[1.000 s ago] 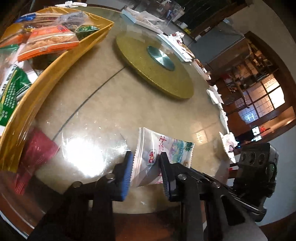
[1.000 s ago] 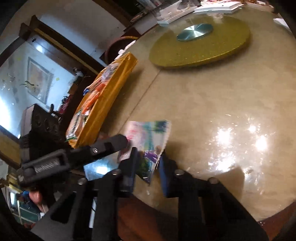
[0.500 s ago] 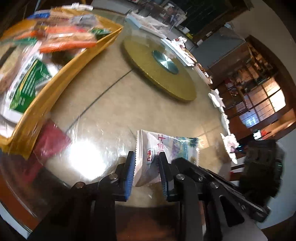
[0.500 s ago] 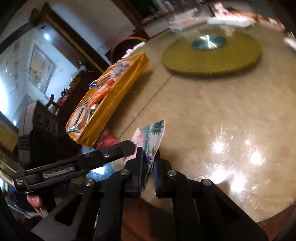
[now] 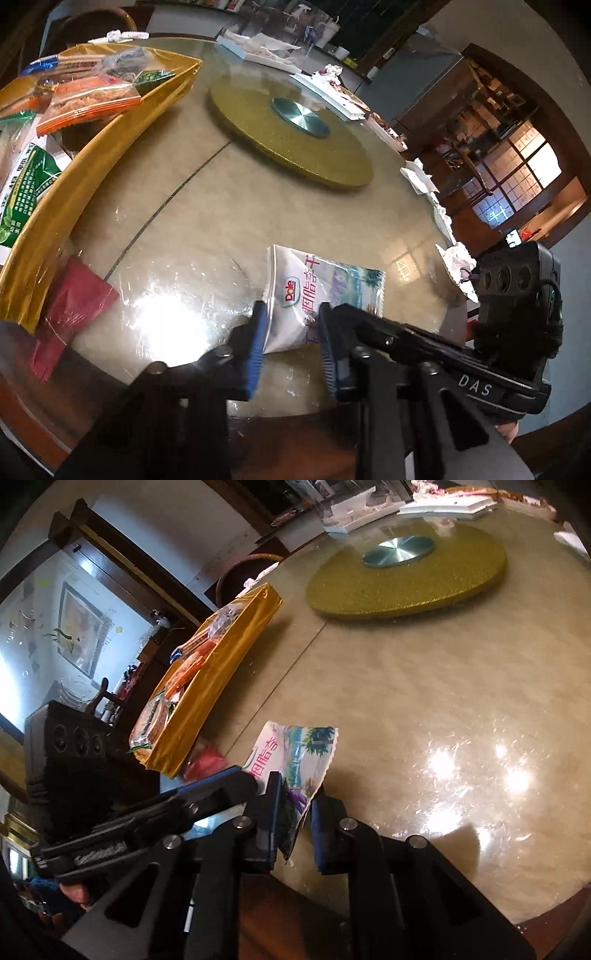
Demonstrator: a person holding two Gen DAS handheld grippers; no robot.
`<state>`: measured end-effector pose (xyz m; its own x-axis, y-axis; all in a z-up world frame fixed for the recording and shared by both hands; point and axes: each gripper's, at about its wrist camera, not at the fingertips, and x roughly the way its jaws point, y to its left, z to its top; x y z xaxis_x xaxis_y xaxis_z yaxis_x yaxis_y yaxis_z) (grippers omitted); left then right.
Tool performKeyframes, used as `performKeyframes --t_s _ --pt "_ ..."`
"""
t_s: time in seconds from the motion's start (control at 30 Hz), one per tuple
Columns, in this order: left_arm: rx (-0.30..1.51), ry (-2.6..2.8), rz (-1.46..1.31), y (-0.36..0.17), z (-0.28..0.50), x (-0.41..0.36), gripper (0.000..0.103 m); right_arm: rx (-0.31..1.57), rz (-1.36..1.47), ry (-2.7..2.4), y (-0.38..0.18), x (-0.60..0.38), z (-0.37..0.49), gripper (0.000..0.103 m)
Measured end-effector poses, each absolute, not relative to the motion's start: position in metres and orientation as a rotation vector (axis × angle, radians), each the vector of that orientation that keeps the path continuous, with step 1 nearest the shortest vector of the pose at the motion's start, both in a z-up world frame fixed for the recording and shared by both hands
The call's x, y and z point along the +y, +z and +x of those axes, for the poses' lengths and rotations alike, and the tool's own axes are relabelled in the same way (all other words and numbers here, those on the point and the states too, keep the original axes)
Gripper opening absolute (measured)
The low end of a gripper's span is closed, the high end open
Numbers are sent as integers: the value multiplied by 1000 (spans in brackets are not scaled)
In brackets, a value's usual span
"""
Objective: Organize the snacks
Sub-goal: 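Carry the white sachet over the tray and release it with the left gripper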
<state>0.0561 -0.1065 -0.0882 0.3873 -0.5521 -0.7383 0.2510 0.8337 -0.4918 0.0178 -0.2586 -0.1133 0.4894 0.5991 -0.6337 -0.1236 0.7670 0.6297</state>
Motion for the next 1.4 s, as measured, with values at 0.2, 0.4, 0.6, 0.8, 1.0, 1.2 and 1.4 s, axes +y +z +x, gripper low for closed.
performKeyframes --t_s 0.2,0.4,0.6,0.8,1.0,1.2,1.4 --pt "998 -472 -358 -73 49 -83 18 919 526 498 -99 -237 14 11" --pt "884 -392 -405 -28 45 -38 12 834 509 617 -56 -207 26 10" --pt "791 -308 -450 2 59 21 0 810 510 774 -26 -141 70 9" --pt "761 -215 -476 1 97 65 0 834 517 824 -17 -80 135 8" --pt "814 -153 -512 -36 132 97 6 955 525 813 -48 -50 194 12" --pt "802 -108 -487 -40 124 105 56 1004 490 688 -55 -59 202 38" --pt "705 -17 -342 -18 85 80 80 799 361 562 -6 -72 140 70"
